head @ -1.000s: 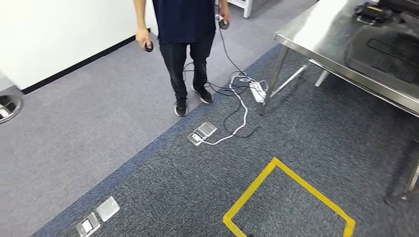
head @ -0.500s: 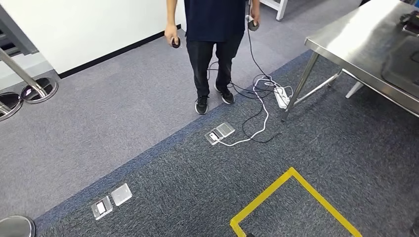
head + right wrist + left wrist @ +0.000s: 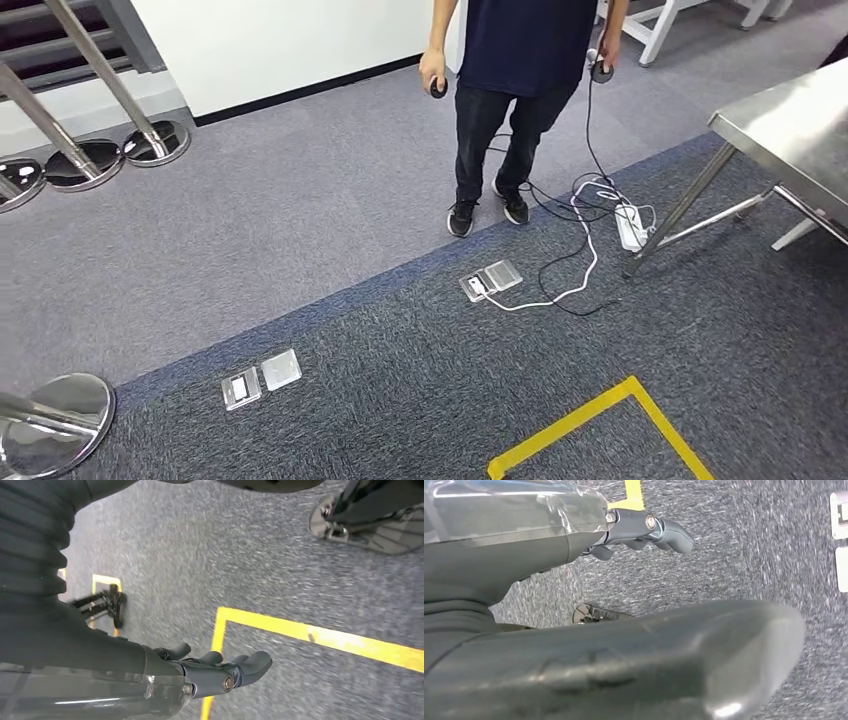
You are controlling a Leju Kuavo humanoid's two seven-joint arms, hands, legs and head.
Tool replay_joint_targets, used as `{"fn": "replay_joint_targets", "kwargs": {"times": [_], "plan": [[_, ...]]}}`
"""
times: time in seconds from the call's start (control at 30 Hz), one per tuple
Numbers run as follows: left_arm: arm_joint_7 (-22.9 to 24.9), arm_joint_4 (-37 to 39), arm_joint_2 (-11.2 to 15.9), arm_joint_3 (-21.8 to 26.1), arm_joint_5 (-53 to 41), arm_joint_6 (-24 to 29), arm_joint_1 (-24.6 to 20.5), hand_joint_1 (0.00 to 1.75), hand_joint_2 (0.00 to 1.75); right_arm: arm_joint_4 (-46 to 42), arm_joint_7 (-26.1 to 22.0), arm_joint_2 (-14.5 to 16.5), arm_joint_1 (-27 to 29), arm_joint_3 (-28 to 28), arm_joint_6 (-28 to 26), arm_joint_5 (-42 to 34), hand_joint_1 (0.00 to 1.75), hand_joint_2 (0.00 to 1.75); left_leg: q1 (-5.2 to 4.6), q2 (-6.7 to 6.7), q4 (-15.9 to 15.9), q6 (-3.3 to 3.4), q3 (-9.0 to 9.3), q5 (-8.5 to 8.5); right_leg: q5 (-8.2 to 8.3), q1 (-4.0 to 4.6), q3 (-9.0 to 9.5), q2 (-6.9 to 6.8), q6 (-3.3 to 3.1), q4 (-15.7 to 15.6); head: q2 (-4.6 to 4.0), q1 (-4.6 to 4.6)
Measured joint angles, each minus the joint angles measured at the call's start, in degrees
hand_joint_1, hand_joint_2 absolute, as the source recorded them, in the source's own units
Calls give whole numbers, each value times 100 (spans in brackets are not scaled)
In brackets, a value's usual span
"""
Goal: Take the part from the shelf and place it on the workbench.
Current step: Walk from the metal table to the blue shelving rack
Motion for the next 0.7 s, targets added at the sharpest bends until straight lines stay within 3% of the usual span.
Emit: {"fn": "replay_joint_targets", "kwargs": {"times": [0.07, 0.13, 0.2, 0.27, 0.33, 0.37, 0.43, 0.5, 0.57, 0.63, 0.7], "plan": [[9, 1, -1, -1, 0, -7, -1, 0, 0, 1, -18, -3, 7, 21, -17, -47, 0, 175, 7, -113, 41, -68, -51, -6, 11, 2, 68, 143, -28, -198, 0, -3], [19, 1, -1, -1, 0, -10, 11, 0, 0, 1, -35, -1, 8, 37, -28, -77, 0, 175, 27, -181, 47, -137, -73, 0, 29, 11, 86, 33, -91, -231, 0, -12], [27, 1, -1, -5, 0, -10, 15, 0, 0, 1, -50, -2, 9, 49, -35, -84, 0, 175, 21, 17, 274, -202, -163, -140, 51, 0, 121, -109, -162, -276, 0, -56], [29, 2, -1, -9, -1, -10, 4, 0, 0, 1, -55, -7, 19, 66, -27, -87, 0, 175, 25, 299, 913, -255, -454, -462, 42, 8, 149, -272, -207, -292, 0, -104], [28, 2, -1, -9, -2, -10, 5, 0, 0, 1, -48, -8, 31, 90, 2, -89, 0, 175, 56, 386, 1522, -289, -758, -668, 16, 24, 167, -436, -225, -289, 0, -111], [28, 1, -1, -9, -2, -10, 11, 0, 0, 1, -42, -8, 31, 103, 14, -89, 0, 175, 67, 404, 1590, -295, -797, -636, 2, 26, 180, -507, -223, -289, 0, -112], [26, 1, -1, -8, -1, -10, 21, 0, 0, 1, -32, -7, 22, 132, 23, -88, 0, 175, 73, 475, 1090, -283, -553, -295, -39, 21, 228, -638, -202, -288, 0, -115], [22, 1, -1, -8, 0, -10, 17, 0, 0, 1, -22, -7, 6, 161, 24, -87, 0, 175, 36, 681, 363, -238, -203, -16, -90, 35, 284, -750, -155, -286, 0, -123], [17, 1, -1, -9, -1, -10, 18, 0, 0, 1, -6, -8, -13, 192, 25, -86, 0, 175, -18, 797, 83, -173, -98, 4, -124, 60, 320, -844, -98, -299, 0, -117], [11, 0, 0, -9, 0, -8, 40, 0, 0, 1, 8, -8, -40, 219, 31, -86, 0, 175, -27, 707, 40, -99, -101, 6, -150, 60, 364, -914, -36, -326, 0, -107], [4, -1, 0, -9, 1, -2, 57, 0, 0, 1, 14, -10, -64, 235, 42, -103, 0, 175, -2, 618, -32, -23, -64, 33, -280, 43, 336, -727, 10, -186, 0, -85]]}}
